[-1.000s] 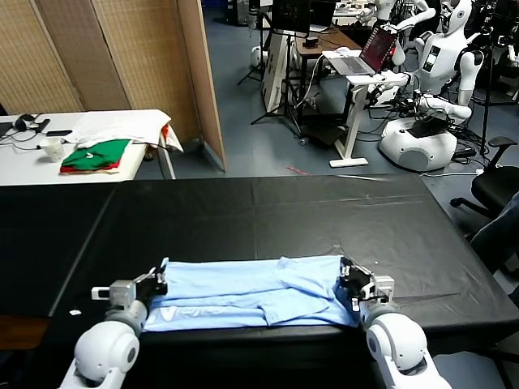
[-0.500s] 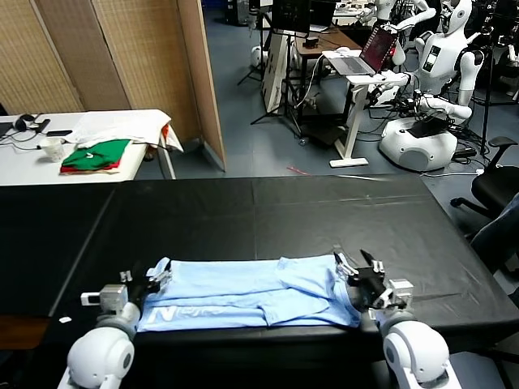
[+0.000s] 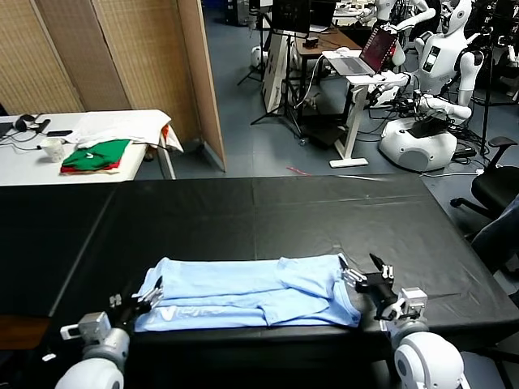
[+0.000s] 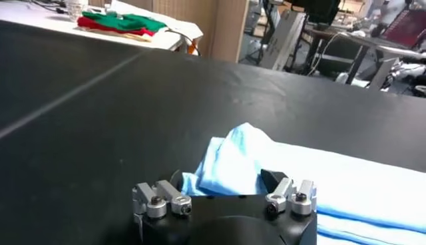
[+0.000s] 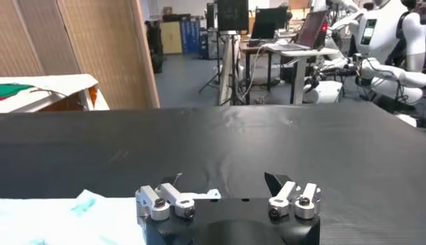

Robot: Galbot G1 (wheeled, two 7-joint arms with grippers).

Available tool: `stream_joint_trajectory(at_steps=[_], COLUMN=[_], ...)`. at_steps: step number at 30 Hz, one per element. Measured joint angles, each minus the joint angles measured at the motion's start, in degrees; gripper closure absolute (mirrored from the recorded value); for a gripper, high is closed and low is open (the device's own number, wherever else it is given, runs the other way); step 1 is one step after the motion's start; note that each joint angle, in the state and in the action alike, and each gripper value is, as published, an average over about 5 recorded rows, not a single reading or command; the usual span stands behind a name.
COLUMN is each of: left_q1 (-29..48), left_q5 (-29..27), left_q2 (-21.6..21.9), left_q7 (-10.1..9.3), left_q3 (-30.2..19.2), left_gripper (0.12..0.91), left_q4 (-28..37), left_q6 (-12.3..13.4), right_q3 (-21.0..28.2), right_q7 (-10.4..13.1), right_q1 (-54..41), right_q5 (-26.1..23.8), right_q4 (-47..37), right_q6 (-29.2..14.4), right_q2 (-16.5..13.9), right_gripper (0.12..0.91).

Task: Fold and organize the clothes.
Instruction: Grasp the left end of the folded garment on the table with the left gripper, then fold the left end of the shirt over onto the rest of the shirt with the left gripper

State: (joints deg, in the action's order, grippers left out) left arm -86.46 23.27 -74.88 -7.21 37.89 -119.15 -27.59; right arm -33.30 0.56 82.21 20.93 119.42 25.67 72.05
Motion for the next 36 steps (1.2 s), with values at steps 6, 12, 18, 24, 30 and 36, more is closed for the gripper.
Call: stream_joint_trajectory(at_steps=[6, 12, 18, 24, 30, 36], left_q1=[-2.66, -3.36, -4.24, -4.86, -4.51, -4.71], left_q5=[-0.03, 0.39, 0.16, -0.06, 2.55, 5.80], left_q2=[-2.86, -3.96, -5.35, -6.41, -6.44, -6.39], left_q7=[1.05, 1.08, 1.64, 2.49, 2.76, 3.27], left_q3=[2.29, 3.46, 3.25, 2.50, 2.51, 2.65], left_gripper=[0.123, 0.123, 0.123, 0.131, 0.301, 0.644], left_q4=[-0.01, 0.67, 0.63, 1.11, 1.94, 1.89], left_q6=[1.72, 1.95, 2.21, 2.91, 2.91, 1.98], right_q3=[0.32, 0.73, 0.74, 0.95, 1.00, 1.01], right_q7=[-0.18, -0.37, -0.53, -0.83, -0.99, -1.14], right_q1=[-0.39, -0.79, -1.32, -1.73, -1.89, -1.67], right_q5=[0.24, 0.24, 0.24, 0.24, 0.25, 0.20], right_q4=[-0.09, -0.61, -0.96, -1.10, -1.08, -0.78], right_q6=[-0.03, -0.11, -0.13, -0.18, -0.18, -0.20], right_q2=[-0.37, -0.15, -0.20, -0.21, -0.34, -0.14], right_gripper=[0.118, 0.118, 0.118, 0.118, 0.118, 0.118])
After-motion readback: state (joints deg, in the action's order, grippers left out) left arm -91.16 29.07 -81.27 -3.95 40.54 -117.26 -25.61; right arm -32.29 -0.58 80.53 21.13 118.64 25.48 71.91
